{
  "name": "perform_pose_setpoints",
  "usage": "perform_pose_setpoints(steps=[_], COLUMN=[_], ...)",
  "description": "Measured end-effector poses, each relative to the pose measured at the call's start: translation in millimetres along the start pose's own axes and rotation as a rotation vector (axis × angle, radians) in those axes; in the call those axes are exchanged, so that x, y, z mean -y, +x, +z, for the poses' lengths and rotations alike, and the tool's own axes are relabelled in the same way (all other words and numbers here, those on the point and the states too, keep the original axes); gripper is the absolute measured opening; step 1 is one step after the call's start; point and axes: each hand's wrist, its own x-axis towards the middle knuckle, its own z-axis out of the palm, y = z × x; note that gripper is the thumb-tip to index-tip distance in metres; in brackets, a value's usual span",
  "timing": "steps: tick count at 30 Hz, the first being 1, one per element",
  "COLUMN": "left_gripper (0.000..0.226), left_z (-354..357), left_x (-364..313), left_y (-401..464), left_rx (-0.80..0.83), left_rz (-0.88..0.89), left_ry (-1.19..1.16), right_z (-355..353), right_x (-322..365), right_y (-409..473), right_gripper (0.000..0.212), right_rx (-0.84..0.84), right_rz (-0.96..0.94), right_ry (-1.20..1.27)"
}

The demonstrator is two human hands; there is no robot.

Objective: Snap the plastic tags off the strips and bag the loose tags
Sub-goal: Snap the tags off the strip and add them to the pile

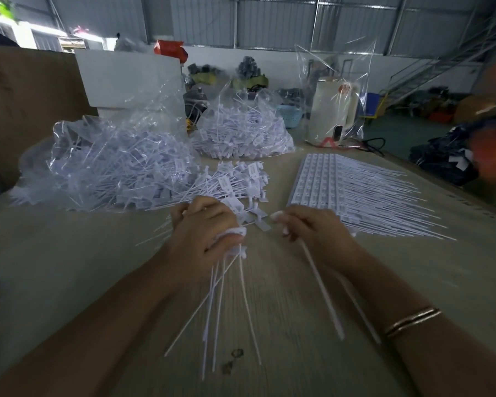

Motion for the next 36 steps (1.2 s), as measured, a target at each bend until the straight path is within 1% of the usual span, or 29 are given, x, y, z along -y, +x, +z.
perform_pose_setpoints(steps=[2,4,5,7,8,10,12,13,15,17,19,20,23,26,29,31,32,33,34,36], left_gripper=[0.034,0.039,0.043,0.049,0.05,0.052,0.056,0.056,0.054,0.053,0.041,0.037,0.044,0.041,0.045,0.048,0.049,0.051,0.053,0.054], left_z=[-6.4,-7.6,-6.5,-3.3,-0.5,5.8,11.1,12.9,13.0,10.6,9.7,9.5,5.8,0.6,-5.4,-4.4,-2.3,0.7,4.0,10.3], left_x=[9.9,17.4,18.2,13.2,8.0,-2.7,-10.3,-12.1,-11.3,-8.6,-6.9,-6.7,-5.7,2.6,12.9,14.4,12.6,9.4,4.6,-6.3], left_y=[-3.6,-8.3,-9.6,-8.3,-5.9,0.3,5.4,6.3,6.2,4.3,2.0,1.8,4.7,1.7,-4.2,-5.9,-5.1,-2.9,0.2,6.3], left_rx=[-0.03,0.004,0.029,0.027,0.004,-0.001,0.072,0.096,0.08,0.079,0.093,0.085,0.054,0.002,-0.005,0.012,0.013,0.006,-0.006,-0.004], left_rz=[-0.048,-0.076,-0.095,-0.161,-0.188,-0.194,-0.17,-0.164,-0.194,-0.245,-0.223,-0.196,-0.135,-0.064,-0.178,-0.238,-0.248,-0.25,-0.247,-0.246], left_ry=[0.015,0.141,0.201,0.232,0.197,0.073,-0.05,-0.097,-0.144,-0.137,-0.126,-0.123,-0.131,-0.146,-0.175,-0.071,-0.002,0.035,0.029,-0.062], right_z=[-8.6,-6.3,-1.6,12.2,19.1,28.5,30.6,29.0,21.7,14.4,12.5,12.8,13.8,3.6,-5.0,-0.4,4.4,10.6,17.1,26.3], right_x=[-12.0,-13.6,-8.9,5.4,12.0,22.9,28.2,28.4,23.2,14.2,7.4,6.1,7.0,2.3,-4.8,-2.0,1.9,6.6,11.1,18.6], right_y=[-0.4,-2.3,-2.7,-1.7,-0.7,1.4,2.6,2.0,0.7,0.0,-0.6,-0.2,2.7,3.1,-0.2,-0.9,0.2,1.1,2.3,5.0], right_gripper=[0.033,0.019,0.017,0.021,0.024,0.03,0.032,0.032,0.028,0.024,0.019,0.017,0.015,0.019,0.01,0.006,0.006,0.014,0.019,0.023], right_rx=[-0.035,-0.04,-0.036,-0.013,-0.007,-0.03,-0.041,-0.02,0.047,0.093,0.087,0.075,0.08,0.032,-0.03,-0.037,-0.017,0.009,0.03,0.03], right_rz=[0.041,0.02,0.001,-0.034,-0.051,-0.093,-0.133,-0.147,-0.136,-0.106,-0.086,-0.084,-0.069,-0.012,0.015,0.012,-0.003,-0.034,-0.073,-0.159], right_ry=[-0.071,-0.167,-0.184,-0.213,-0.223,-0.201,-0.153,-0.109,-0.012,-0.04,-0.112,-0.105,-0.024,0.051,0.093,0.044,0.01,-0.023,-0.037,-0.042])
